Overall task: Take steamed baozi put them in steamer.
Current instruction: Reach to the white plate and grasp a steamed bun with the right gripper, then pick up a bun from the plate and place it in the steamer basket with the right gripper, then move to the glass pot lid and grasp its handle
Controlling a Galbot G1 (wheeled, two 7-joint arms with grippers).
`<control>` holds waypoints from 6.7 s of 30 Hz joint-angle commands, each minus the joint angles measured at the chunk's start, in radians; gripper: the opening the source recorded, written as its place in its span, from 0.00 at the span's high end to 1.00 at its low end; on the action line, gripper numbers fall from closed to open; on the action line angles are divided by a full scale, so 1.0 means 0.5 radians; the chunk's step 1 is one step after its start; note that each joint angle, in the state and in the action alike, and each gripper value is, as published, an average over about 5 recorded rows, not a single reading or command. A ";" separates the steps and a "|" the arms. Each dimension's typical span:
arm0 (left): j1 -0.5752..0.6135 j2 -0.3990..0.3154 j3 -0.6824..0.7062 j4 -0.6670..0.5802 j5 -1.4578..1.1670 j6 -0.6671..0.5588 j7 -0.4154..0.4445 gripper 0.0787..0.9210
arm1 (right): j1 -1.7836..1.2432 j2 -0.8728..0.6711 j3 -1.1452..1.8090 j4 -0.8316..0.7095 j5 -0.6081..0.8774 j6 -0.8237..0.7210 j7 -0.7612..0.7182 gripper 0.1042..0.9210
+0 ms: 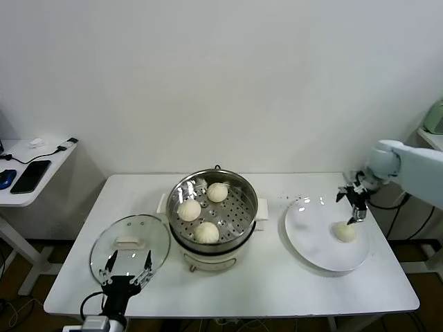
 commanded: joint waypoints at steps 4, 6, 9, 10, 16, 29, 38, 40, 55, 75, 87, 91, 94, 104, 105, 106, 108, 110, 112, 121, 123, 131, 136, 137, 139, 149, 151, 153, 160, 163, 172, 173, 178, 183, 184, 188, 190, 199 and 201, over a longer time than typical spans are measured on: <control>0.022 -0.005 -0.001 -0.004 0.012 -0.001 0.000 0.12 | -0.535 0.016 0.383 -0.293 -0.207 -0.059 0.036 0.12; 0.023 -0.007 0.001 -0.003 0.016 -0.001 0.000 0.12 | -0.558 0.037 0.399 -0.302 -0.217 -0.060 0.041 0.12; 0.022 -0.010 0.004 0.001 0.023 0.001 0.001 0.12 | -0.582 0.072 0.426 -0.335 -0.236 -0.059 0.063 0.12; 0.022 -0.011 0.006 0.002 0.024 0.001 0.001 0.12 | -0.589 0.085 0.438 -0.351 -0.244 -0.058 0.074 0.12; 0.016 -0.010 0.009 0.005 0.027 0.005 0.001 0.12 | -0.614 0.142 0.491 -0.415 -0.256 -0.050 0.127 0.12; 0.008 0.003 0.006 -0.007 0.021 0.011 0.000 0.12 | -0.402 0.053 0.367 -0.220 -0.128 -0.068 0.079 0.30; 0.020 0.002 0.013 -0.035 0.021 0.015 0.000 0.12 | 0.643 0.055 -0.390 0.262 0.588 -0.196 0.049 0.32; 0.023 0.005 0.015 -0.042 0.021 0.016 0.002 0.12 | 0.912 0.131 -0.561 0.404 0.818 -0.267 0.051 0.32; -0.062 -0.008 0.076 -0.037 0.016 0.032 0.005 0.12 | 1.144 0.929 -0.423 0.931 1.662 -0.692 0.438 0.32; -0.092 0.024 0.055 0.004 -0.059 0.026 0.007 0.12 | 0.542 1.178 -0.480 0.614 1.302 -0.788 0.612 0.32; -0.118 0.048 0.062 0.026 -0.087 0.030 0.010 0.12 | 0.504 1.141 -0.461 0.601 1.282 -0.787 0.628 0.30; -0.117 0.049 0.063 0.023 -0.090 0.030 0.010 0.12 | 0.517 1.143 -0.467 0.595 1.274 -0.745 0.580 0.21; -0.113 0.049 0.061 0.019 -0.093 0.031 0.010 0.12 | 0.546 1.127 -0.466 0.595 1.271 -0.695 0.529 0.14; -0.088 0.058 0.048 -0.023 -0.114 0.049 0.010 0.12 | 0.740 0.798 -0.176 0.650 1.485 -0.511 0.324 0.12; -0.085 0.059 0.047 -0.028 -0.118 0.051 0.010 0.12 | 0.729 0.743 -0.099 0.656 1.531 -0.523 0.400 0.12; -0.083 0.060 0.045 -0.034 -0.121 0.053 0.011 0.12 | 0.706 0.698 -0.023 0.658 1.568 -0.533 0.500 0.12; -0.078 0.060 0.044 -0.044 -0.123 0.055 0.011 0.12 | 0.608 0.597 0.183 0.647 1.591 -0.545 0.812 0.12; -0.076 0.059 0.043 -0.054 -0.125 0.058 0.010 0.12 | 0.458 0.508 0.420 0.623 1.549 -0.518 1.143 0.12; -0.074 0.058 0.043 -0.064 -0.129 0.060 0.009 0.12 | 0.289 0.420 0.660 0.615 1.476 -0.485 1.431 0.12; -0.125 0.081 0.044 -0.058 -0.254 0.096 -0.004 0.12 | -0.848 -0.127 1.914 0.868 1.020 -0.455 2.176 0.12; -0.140 0.099 0.039 -0.053 -0.268 0.086 -0.006 0.12 | -1.256 -0.212 2.292 0.939 0.918 -0.408 2.203 0.12; -0.211 0.168 -0.009 0.029 -0.267 -0.048 0.090 0.12 | -2.820 -0.054 3.806 1.132 0.546 -0.159 2.122 0.12; -0.234 0.231 -0.012 0.114 -0.295 -0.110 0.045 0.12 | -3.404 0.343 4.359 1.172 0.377 0.112 1.995 0.12; -0.237 0.245 -0.014 0.133 -0.296 -0.120 0.035 0.12 | -3.477 0.423 4.406 1.173 0.331 0.184 1.973 0.12; -0.242 0.273 -0.018 0.166 -0.296 -0.139 0.021 0.12 | -3.590 0.570 4.462 1.175 0.261 0.300 1.942 0.12; -0.269 0.316 -0.010 0.267 -0.161 -0.205 -0.046 0.12 | -3.927 1.173 4.439 1.154 0.039 0.611 1.861 0.12; -0.273 0.337 -0.007 0.297 -0.107 -0.217 -0.076 0.12 | -3.961 1.235 4.426 1.142 0.008 0.647 1.862 0.12; -0.273 0.358 -0.007 0.320 -0.015 -0.230 -0.116 0.12 | -3.985 1.275 4.419 1.134 -0.017 0.676 1.867 0.12; -0.308 0.356 -0.061 0.423 0.487 -0.362 -0.218 0.12 | -4.006 1.315 4.408 1.150 -0.033 0.640 1.919 0.12; -0.353 0.353 -0.111 0.544 1.039 -0.488 -0.378 0.12 | -3.981 1.302 4.408 1.154 -0.040 0.571 1.956 0.12; -0.439 0.560 -0.086 1.073 2.137 -0.466 -0.735 0.12 | -3.897 1.297 4.403 1.131 -0.103 0.507 1.995 0.12; -0.448 0.571 -0.074 1.125 2.195 -0.428 -0.748 0.12 | -3.895 1.298 4.403 1.131 -0.111 0.505 1.997 0.12; -0.495 0.572 -0.034 1.294 2.434 -0.262 -0.788 0.12 | -3.891 1.301 4.408 1.136 -0.146 0.502 2.012 0.12; -0.556 0.549 -0.002 1.372 2.544 -0.174 -0.797 0.12 | -3.893 1.303 4.421 1.144 -0.165 0.500 2.024 0.12; -0.569 0.539 0.003 1.375 2.560 -0.163 -0.798 0.12 | -3.894 1.303 4.424 1.145 -0.169 0.499 2.025 0.12; -0.618 0.486 0.020 1.354 2.601 -0.118 -0.798 0.12 | -3.900 1.302 4.433 1.152 -0.180 0.495 2.030 0.12; -0.648 0.461 0.028 1.346 2.615 -0.099 -0.795 0.12 | -3.905 1.302 4.439 1.161 -0.181 0.492 2.031 0.12; -0.775 0.438 0.065 1.368 2.632 -0.039 -0.756 0.12 | -3.913 1.310 4.441 1.154 -0.187 0.481 2.024 0.12; -0.798 0.434 0.077 1.360 2.626 -0.025 -0.739 0.12 | -3.910 1.312 4.438 1.153 -0.190 0.479 2.023 0.12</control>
